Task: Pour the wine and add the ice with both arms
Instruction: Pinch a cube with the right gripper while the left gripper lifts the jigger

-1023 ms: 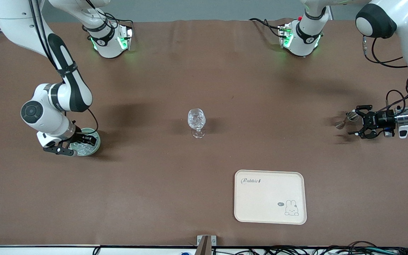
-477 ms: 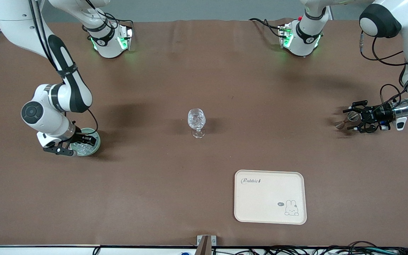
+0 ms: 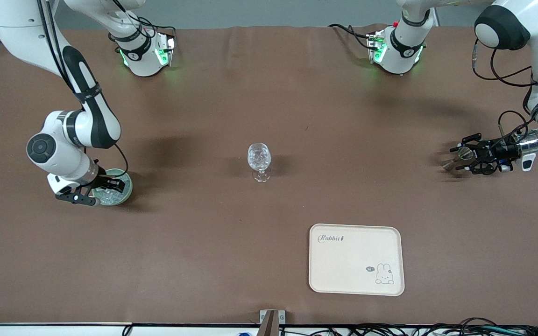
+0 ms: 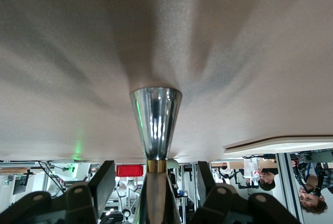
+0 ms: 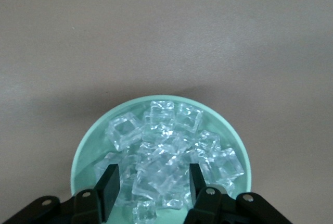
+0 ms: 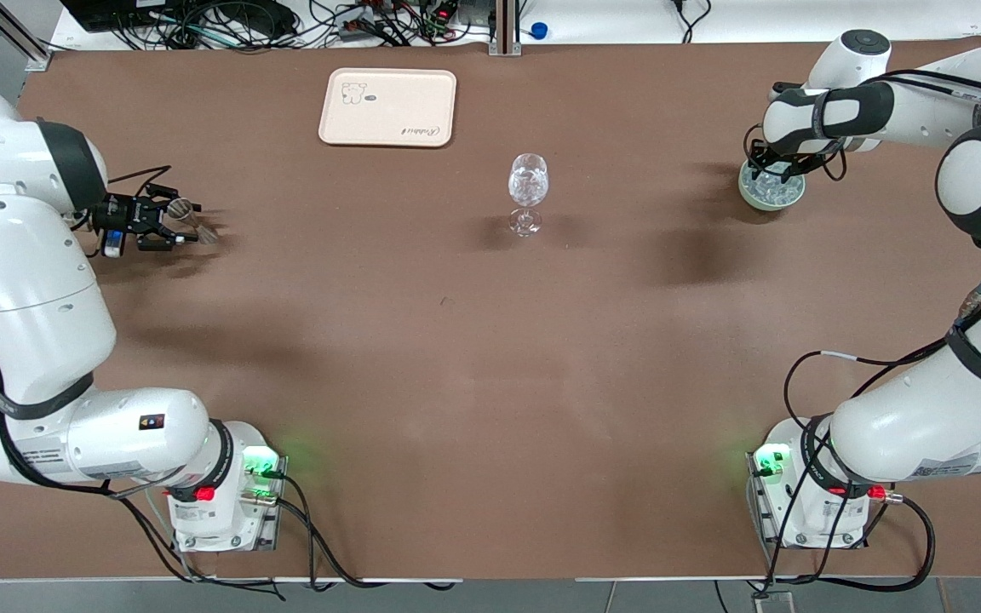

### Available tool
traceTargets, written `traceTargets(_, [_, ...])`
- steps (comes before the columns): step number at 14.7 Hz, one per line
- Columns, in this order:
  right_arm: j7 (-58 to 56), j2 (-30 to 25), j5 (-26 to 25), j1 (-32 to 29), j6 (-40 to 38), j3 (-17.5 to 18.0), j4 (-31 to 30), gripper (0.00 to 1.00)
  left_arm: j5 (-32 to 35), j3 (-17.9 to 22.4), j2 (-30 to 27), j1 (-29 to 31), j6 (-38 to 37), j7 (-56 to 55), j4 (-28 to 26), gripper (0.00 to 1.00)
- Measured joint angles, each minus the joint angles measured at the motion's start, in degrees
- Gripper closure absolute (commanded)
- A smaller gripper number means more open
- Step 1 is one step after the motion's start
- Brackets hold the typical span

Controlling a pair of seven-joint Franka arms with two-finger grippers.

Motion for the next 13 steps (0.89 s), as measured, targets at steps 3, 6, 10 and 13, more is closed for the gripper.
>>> traceTargets(3, [-0.1,0.0,-0.3,-0.4,0.0,-0.2,0.0,0.43,-0.3,0.0,0.2,0.2,0.0,0.0,-0.3,0.41])
traceTargets(6, [-0.1,0.0,-0.3,-0.5,0.0,-0.2,0.0,0.46,-1.0,0.0,0.8,0.3,0.0,0.0,-0.4,0.50])
traceTargets(10, [1.1,0.0,-0.3,-0.4,0.0,-0.1,0.1,0.46,-1.8,0.0,1.5,0.4,0.0,0.0,-0.4,0.81])
traceTargets(13, [2.0,0.0,-0.3,0.0,0.0,-0.1,0.3,0.53,-1.9,0.1,1.5,0.4,-0.3,0.0,-0.4,1.00])
